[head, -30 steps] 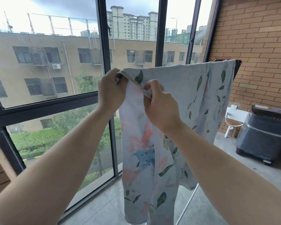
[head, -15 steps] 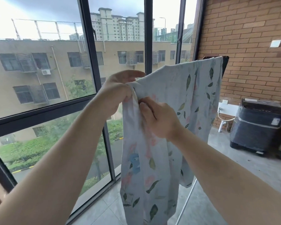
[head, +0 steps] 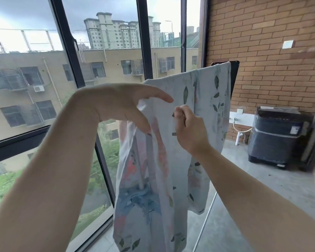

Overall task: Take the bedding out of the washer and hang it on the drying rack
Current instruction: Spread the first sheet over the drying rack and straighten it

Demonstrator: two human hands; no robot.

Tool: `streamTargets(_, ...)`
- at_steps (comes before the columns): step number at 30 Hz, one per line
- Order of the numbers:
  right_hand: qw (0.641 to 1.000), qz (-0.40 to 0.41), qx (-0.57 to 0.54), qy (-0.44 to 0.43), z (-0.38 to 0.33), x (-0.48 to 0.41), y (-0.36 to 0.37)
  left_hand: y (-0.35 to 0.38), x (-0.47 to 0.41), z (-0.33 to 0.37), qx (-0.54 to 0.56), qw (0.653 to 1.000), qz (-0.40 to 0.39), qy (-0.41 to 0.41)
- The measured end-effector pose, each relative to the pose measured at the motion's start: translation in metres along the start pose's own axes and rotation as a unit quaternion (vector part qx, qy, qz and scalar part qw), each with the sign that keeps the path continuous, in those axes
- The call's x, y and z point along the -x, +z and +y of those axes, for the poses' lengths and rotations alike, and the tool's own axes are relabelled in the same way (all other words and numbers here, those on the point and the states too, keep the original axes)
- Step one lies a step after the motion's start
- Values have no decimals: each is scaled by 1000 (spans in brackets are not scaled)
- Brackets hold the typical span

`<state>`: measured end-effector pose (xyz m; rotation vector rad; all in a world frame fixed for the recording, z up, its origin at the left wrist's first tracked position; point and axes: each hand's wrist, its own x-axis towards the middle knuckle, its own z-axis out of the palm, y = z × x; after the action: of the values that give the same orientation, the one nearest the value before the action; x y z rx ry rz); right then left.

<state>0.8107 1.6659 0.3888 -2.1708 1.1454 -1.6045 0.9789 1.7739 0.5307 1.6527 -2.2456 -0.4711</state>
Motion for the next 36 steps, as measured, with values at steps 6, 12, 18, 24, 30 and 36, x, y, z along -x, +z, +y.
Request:
streamTargets(6,980,61,-113,154,87,-41,-27,47,-90,58,-70,994,53,-66)
streamTargets(12,979,52,-101,170,202,-93,-96,115,-234,90,-186,966,104,-143)
streamTargets(18,983,22,-82,165,294,-153,-164,143,-371,128,-166,959,137,-186)
streamTargets(24,982,14,-73,176,383,-207,-197,166,-480,148,-124,955,212,-165)
streamTargets(30,979,36,-68,187,478,-264,-209,188,-605,152,-107,962,214,-129)
streamTargets(36,982,22,-47,184,569,-343,-216,205,-729,138,-58,966,236,-86)
